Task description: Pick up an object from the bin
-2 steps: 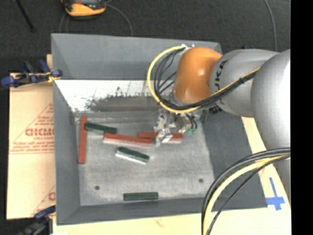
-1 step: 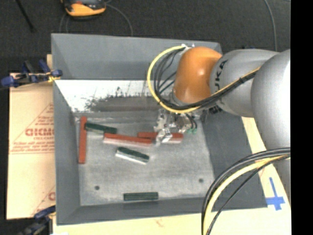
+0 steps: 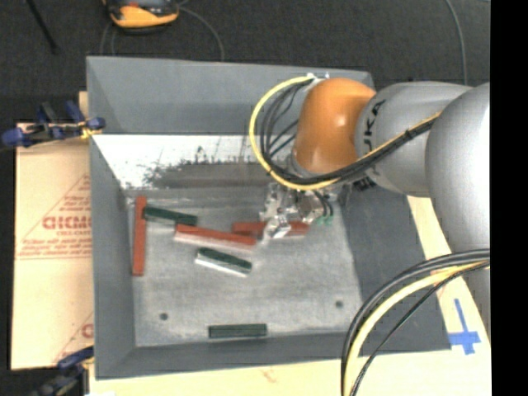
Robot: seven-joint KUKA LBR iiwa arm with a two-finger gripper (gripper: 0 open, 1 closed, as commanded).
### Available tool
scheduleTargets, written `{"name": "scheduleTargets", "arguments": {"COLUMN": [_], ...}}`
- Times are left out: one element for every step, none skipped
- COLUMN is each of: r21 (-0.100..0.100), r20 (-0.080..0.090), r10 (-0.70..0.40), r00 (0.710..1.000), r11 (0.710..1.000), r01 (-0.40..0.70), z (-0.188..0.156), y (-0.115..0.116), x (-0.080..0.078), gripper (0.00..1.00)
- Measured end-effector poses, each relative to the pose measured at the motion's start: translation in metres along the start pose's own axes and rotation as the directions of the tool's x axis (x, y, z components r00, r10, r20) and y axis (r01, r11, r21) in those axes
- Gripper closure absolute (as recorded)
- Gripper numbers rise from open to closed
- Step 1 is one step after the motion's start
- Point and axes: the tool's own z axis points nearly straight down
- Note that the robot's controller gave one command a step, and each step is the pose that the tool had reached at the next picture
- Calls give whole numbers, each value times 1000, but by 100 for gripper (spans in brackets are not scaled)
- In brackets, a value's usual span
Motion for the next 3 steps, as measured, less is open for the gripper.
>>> {"name": "scheduleTargets", "arguments": {"r21": [2, 2, 3], "r20": [12, 10, 11], "r10": [0, 0, 0], "r00": [1000, 1000, 1000], "r11": [1000, 1000, 1000], "r01": [0, 0, 0], "z": [-7, -17, -28], "y": [0, 0, -1], "x": [-1, 0, 0], "gripper": [100, 100, 100]}}
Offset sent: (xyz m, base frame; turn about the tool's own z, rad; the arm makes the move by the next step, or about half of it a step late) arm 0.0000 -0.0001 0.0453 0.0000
